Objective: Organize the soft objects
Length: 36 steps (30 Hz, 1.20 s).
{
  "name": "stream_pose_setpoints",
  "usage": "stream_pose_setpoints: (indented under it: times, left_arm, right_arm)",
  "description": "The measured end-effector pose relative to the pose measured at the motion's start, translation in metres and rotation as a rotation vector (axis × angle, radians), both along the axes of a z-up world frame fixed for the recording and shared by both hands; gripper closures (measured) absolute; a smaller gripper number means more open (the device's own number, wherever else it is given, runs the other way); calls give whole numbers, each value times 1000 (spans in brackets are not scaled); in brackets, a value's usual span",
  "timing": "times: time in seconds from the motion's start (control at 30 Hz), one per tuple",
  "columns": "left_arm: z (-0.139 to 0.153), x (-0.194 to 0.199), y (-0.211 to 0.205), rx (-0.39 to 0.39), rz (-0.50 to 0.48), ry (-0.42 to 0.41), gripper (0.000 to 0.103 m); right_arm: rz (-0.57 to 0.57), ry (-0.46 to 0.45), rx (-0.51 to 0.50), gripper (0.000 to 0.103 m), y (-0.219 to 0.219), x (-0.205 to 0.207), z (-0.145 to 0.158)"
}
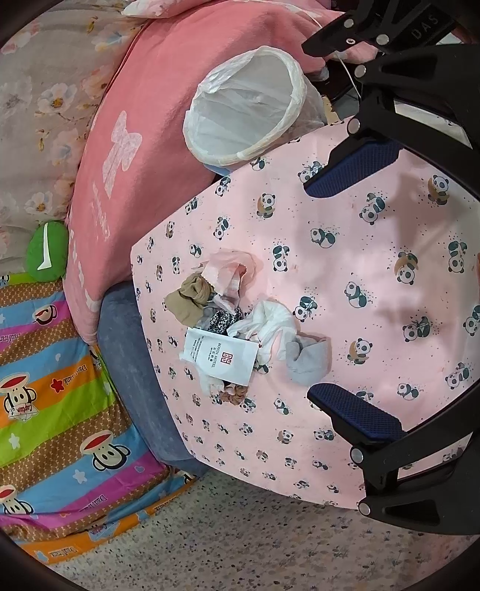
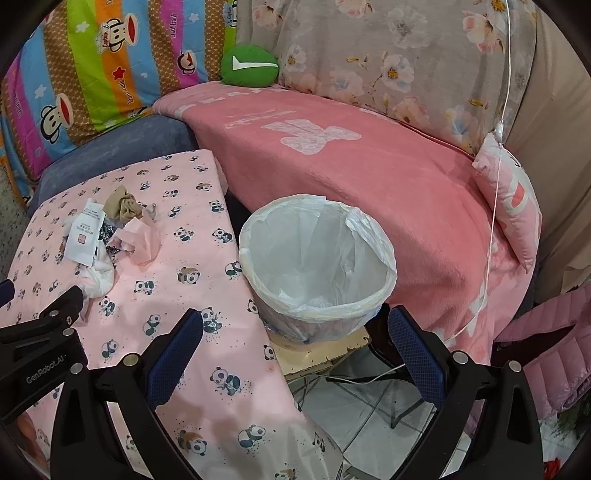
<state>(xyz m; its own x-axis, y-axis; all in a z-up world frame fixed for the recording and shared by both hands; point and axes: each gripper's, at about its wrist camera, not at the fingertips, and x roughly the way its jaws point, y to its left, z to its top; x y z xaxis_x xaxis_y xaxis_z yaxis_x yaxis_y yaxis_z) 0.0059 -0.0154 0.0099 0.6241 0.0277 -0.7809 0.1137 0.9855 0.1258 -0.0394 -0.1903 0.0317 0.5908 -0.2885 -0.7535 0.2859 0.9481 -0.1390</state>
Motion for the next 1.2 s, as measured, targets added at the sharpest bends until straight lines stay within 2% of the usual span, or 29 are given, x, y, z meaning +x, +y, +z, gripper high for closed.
stream_pose_setpoints:
  times: [0.7,1.2]
  left_arm:
    - [20,8,-5,16,36,7,7]
    - [23,14,4,0,38,26,7]
  right_arm:
    - [51,29,-15,5,-6,16,13]
    - [64,47,-62,5,9,21,19]
